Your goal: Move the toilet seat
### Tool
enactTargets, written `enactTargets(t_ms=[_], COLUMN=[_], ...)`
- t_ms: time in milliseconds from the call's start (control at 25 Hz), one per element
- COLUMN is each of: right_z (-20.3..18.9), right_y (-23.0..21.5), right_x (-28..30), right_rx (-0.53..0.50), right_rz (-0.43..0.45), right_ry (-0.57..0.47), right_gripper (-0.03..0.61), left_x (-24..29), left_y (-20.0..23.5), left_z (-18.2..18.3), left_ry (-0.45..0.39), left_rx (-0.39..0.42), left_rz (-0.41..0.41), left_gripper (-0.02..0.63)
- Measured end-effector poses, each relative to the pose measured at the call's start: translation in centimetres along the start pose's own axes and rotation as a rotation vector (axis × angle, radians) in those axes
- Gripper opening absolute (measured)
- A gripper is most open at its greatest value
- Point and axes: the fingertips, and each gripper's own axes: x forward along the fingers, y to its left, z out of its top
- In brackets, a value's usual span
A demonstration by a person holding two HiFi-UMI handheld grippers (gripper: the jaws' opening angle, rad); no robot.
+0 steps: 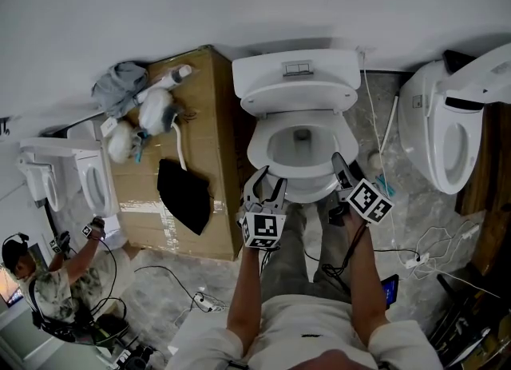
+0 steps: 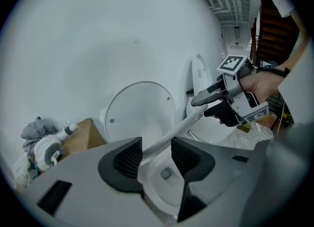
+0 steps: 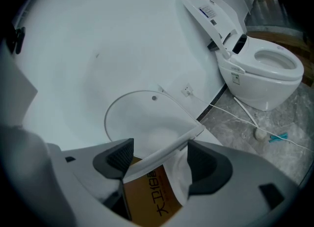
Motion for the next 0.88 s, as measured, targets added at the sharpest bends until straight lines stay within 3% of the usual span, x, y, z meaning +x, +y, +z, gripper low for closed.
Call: enactTargets(t_ms=[200,880], right_z=[0.9,2.3], right_y=[1.1,7.5], right_x=[-0.6,-1.7], right_rx=[-0.039,-0.494], right_rz=[0.005,0.155], right_ry=[-0.028,-0.017], right_gripper=[0.336,0.336], left_x=[0.6,1.9], left_y=[0.8,2.7], left_z=[1.1,3.1], left_ry=[-0.014,-0.045], left_rx=[-0.010,-0.039], left_rz=[0.009,0.025], left_gripper=[0.205,0.206])
